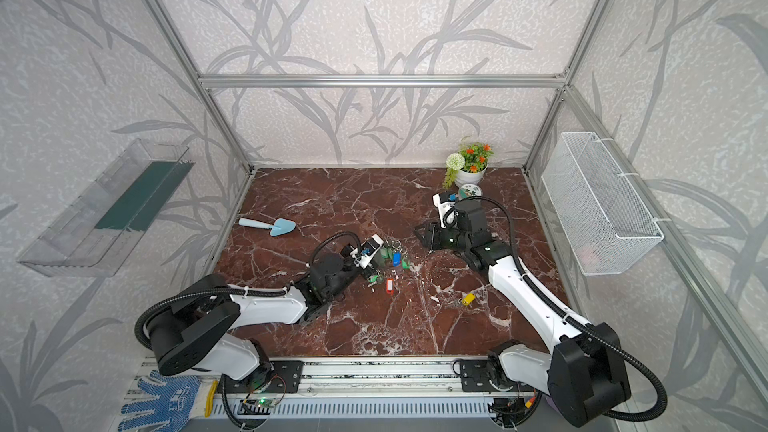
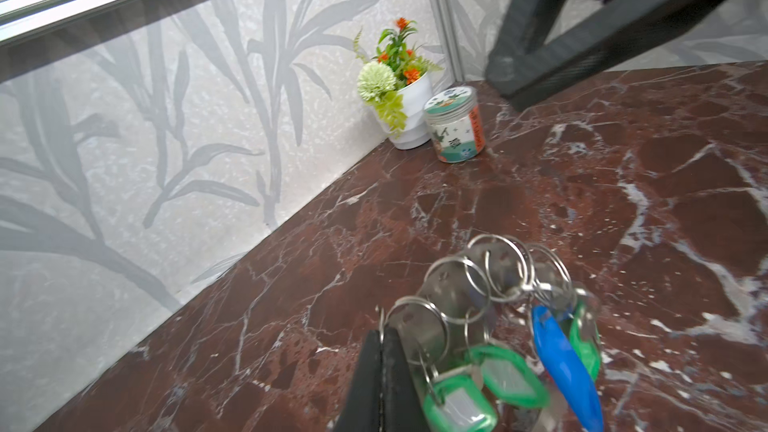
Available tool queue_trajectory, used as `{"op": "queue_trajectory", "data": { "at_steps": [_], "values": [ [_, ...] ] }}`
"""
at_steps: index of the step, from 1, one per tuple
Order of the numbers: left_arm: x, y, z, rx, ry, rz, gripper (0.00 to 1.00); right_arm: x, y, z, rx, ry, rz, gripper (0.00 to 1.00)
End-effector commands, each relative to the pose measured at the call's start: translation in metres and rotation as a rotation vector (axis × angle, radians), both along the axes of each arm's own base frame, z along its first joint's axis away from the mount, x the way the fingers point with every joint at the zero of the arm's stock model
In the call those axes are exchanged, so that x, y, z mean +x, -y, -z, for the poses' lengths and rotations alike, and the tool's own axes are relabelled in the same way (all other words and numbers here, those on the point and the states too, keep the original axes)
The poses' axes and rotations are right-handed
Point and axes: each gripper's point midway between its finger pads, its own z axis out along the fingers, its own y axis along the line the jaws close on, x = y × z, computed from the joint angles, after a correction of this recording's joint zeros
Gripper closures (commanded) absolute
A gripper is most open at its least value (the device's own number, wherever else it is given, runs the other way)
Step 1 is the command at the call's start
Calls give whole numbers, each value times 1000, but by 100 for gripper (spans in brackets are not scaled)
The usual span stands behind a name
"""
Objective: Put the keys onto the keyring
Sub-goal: 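Lower the keyring with the left gripper while the right gripper opens and withdraws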
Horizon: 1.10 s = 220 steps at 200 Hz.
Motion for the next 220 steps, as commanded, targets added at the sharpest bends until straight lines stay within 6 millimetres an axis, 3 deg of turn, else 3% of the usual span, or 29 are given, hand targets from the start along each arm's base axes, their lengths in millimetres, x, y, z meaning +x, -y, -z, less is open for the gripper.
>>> {"op": "queue_trajectory", "data": {
  "at_steps": [1,41,68,116,220],
  "values": [
    [4,3,-36,-54,41,15,100,-1,6,2,8,3,22,48],
    [-23,34,2,4,-92,145,100,-5,21,14,21,-28,69,48],
    [-40,44,38,29,-163,173,100,-11,26,18,31,-50,71,48],
    [-71,48,76,46,-189,193,100,-28,25,28,42,-90,36,48],
    [-91,62,89,157,4,147,100,-48,25,56,41,-182,16,44]
  ]
}}
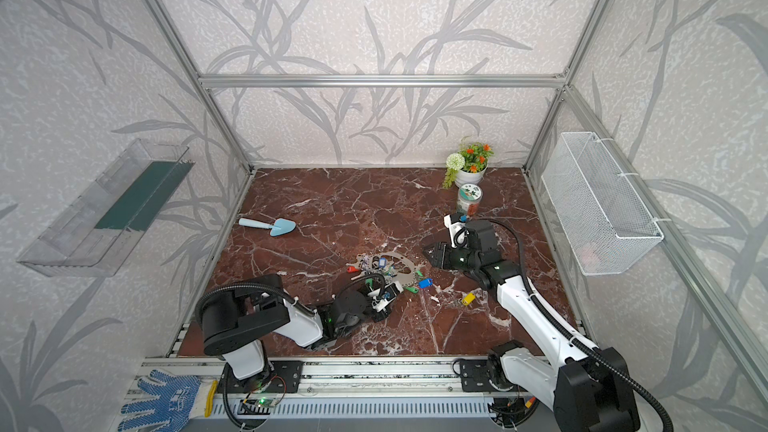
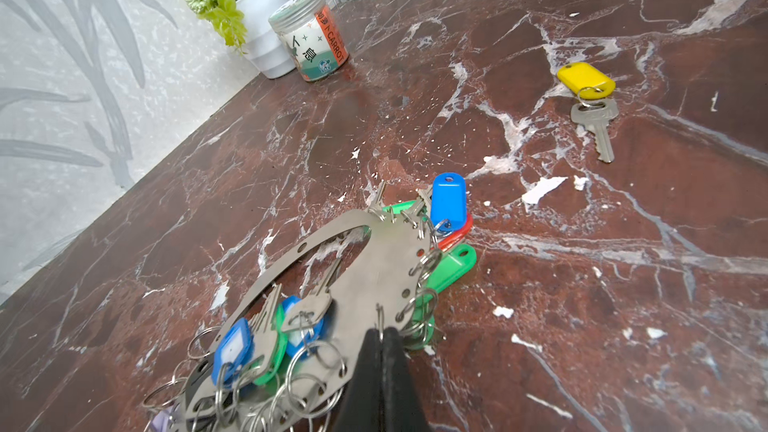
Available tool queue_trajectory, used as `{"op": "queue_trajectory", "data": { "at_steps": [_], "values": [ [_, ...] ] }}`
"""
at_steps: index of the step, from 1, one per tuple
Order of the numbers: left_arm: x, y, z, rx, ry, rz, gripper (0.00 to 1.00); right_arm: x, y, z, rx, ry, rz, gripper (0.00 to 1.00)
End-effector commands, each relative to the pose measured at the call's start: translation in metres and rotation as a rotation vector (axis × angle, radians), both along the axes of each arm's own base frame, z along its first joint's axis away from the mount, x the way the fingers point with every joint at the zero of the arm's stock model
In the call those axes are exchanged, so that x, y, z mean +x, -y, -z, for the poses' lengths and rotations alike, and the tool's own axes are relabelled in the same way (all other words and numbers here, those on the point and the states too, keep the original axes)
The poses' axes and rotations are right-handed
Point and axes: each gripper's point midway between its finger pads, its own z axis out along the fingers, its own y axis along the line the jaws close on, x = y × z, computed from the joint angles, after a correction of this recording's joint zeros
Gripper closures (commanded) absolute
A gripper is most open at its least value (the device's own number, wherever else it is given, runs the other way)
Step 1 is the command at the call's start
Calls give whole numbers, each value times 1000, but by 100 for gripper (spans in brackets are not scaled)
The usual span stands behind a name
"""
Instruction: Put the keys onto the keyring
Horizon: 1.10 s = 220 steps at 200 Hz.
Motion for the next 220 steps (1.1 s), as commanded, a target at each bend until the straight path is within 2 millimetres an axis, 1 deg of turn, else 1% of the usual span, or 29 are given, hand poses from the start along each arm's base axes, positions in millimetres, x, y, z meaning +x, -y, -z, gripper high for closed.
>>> {"op": "queue_trajectory", "data": {
  "at_steps": [1,29,69,95,152,177,207,220],
  "values": [
    [7,6,-23,-15,139,-39,100,-6,-1,8,15,-35,-11,44],
    [6,10,-24,22,214,-55,100,-8,-1,16,11,-61,-6,45],
    [3,13,-25,92,288,-45,100,-6,1,21,7,-68,9,44],
    [1,17,-22,148,327,-28,100,-5,1,27,3,-83,14,45],
    [-2,19,-27,132,341,-25,100,-4,4,29,-7,-97,33,44],
    [-2,19,-29,115,333,-28,100,-6,15,36,-43,-115,88,43],
    [-3,17,-29,108,326,-25,100,-10,40,49,-115,-158,209,43],
    [-4,18,-30,101,324,-25,100,-12,48,53,-130,-169,243,43]
  ]
}}
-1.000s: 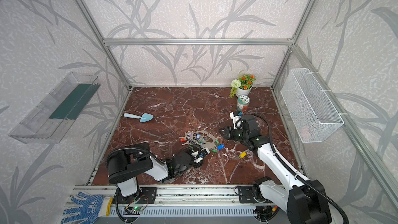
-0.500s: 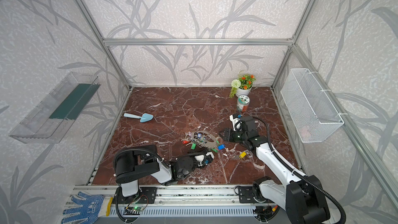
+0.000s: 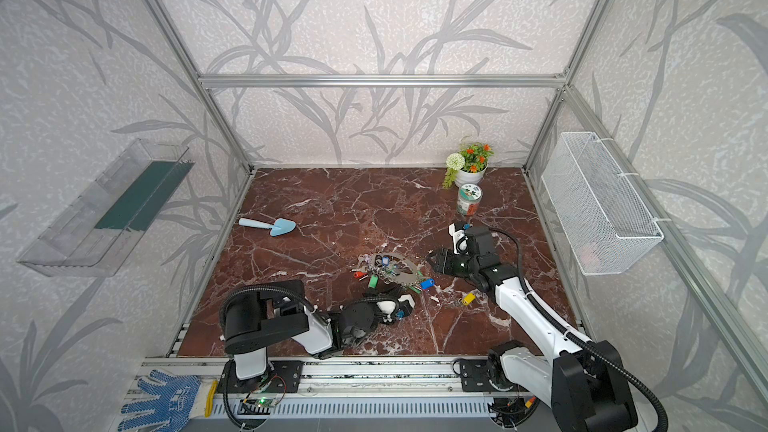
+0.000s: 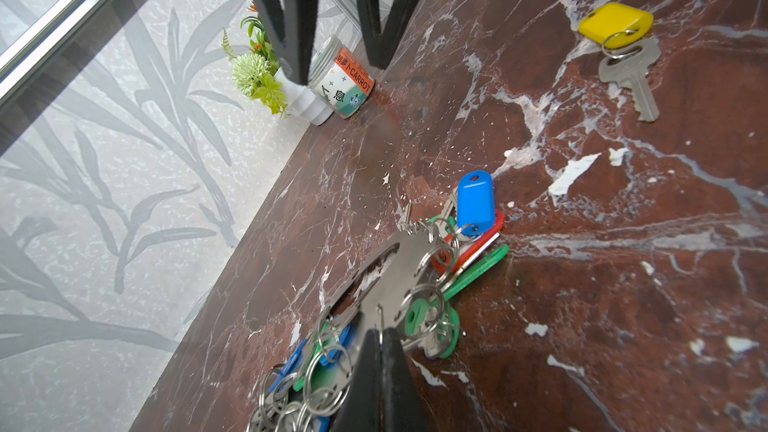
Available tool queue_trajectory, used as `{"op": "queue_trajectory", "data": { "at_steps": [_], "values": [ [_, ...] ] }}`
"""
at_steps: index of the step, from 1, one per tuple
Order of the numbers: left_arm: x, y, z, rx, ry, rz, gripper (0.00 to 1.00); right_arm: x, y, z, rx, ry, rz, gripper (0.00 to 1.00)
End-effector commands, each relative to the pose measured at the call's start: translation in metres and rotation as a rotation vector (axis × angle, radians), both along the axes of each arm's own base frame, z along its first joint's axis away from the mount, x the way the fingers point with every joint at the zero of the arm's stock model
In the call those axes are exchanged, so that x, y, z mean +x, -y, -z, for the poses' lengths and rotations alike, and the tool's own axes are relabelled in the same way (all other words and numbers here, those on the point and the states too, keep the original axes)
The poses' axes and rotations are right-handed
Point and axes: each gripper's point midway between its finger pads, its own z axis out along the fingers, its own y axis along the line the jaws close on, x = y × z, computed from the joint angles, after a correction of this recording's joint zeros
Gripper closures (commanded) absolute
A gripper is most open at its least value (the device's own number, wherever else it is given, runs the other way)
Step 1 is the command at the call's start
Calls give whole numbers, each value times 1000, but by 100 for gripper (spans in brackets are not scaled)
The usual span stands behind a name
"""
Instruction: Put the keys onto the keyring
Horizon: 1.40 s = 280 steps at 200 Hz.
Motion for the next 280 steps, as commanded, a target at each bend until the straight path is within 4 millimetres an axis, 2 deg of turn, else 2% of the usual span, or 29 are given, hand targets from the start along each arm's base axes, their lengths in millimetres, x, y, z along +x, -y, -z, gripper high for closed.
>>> {"op": "queue_trajectory", "data": {
  "at_steps": [1,21,41,62,120,180,232,280],
  "values": [
    [-1,5,-19,-72,28,7,100,-7,24,13,-68,-49,108,43],
    [-2,6,-20,-79,23,11,100,-9,22,15,-62,-51,92,43],
    [-1,7,-22,-96,14,7,100,-11,2,11,9,-56,2,48],
    [6,1,-27,-159,-4,-40,100,-14,-10,10,23,-86,-44,49],
    [5,1,-30,-188,-11,-37,100,-17,-55,-8,111,-119,-74,50],
    [3,2,-20,-184,-49,-32,100,-20,-91,6,134,-209,-114,57],
    [6,3,-14,-171,-63,-39,100,-24,-103,18,139,-280,-150,70],
    [8,3,-11,-162,-67,-46,100,-26,-105,24,147,-305,-146,76]
  ]
}}
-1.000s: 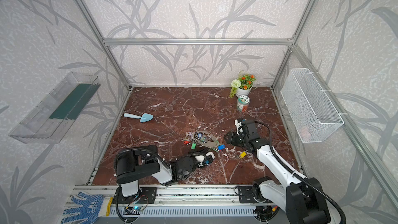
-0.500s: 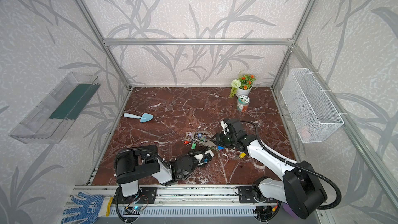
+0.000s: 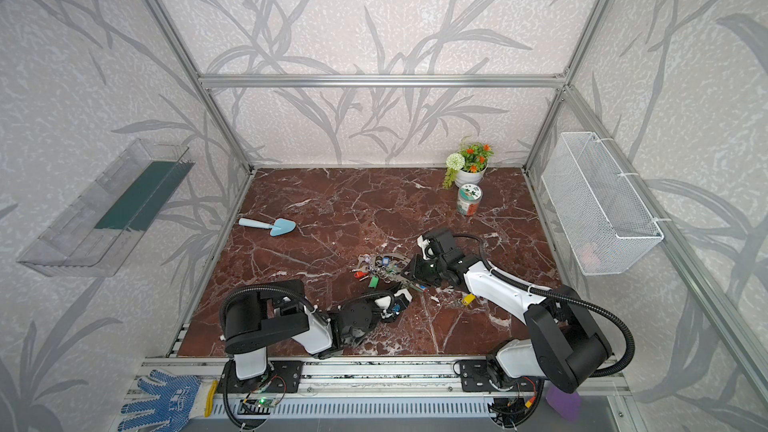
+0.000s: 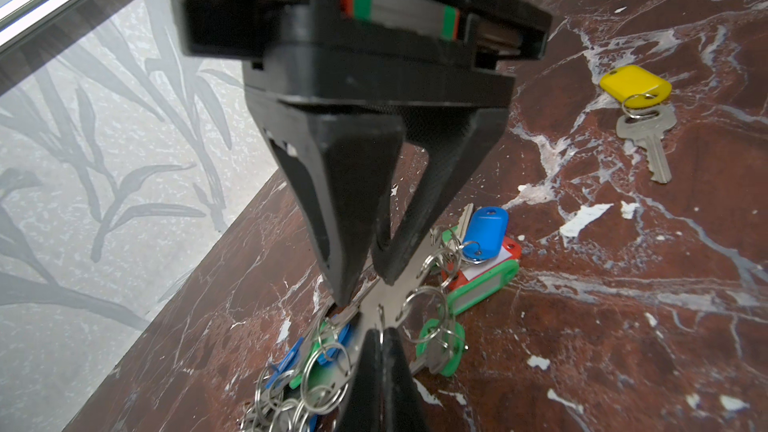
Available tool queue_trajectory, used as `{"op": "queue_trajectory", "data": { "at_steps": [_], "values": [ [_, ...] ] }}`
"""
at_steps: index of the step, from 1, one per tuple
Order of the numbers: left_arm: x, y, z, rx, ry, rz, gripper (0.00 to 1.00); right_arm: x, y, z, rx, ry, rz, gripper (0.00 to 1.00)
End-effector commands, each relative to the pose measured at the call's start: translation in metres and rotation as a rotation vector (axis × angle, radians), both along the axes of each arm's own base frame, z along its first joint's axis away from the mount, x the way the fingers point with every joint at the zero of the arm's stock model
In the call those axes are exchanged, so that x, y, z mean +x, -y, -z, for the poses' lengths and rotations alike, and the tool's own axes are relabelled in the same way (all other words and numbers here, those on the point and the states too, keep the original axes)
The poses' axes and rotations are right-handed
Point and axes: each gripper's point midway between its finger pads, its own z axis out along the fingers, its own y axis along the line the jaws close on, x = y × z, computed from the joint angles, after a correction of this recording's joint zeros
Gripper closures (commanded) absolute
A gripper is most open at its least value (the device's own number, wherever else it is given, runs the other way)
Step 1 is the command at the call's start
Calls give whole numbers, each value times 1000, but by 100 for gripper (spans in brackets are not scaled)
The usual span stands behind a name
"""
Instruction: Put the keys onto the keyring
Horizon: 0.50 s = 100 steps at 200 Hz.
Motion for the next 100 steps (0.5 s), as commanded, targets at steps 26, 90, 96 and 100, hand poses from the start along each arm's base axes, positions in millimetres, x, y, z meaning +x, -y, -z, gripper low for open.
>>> {"op": "queue_trajectory", "data": {
  "at_steps": [26,90,96,100],
  "values": [
    [8,1,-4,-27,4,-36,100,1,-7,-3,23,-13,1,76],
    [14,1,-1,-12,3,-66,100,-4,-4,5,-3,-59,27,76],
    [16,0,-1,-13,5,-74,100,-4,-3,6,-10,-60,30,76],
    [16,-1,-1,-12,5,-77,100,-5,-2,7,-15,-63,34,76]
  ]
}}
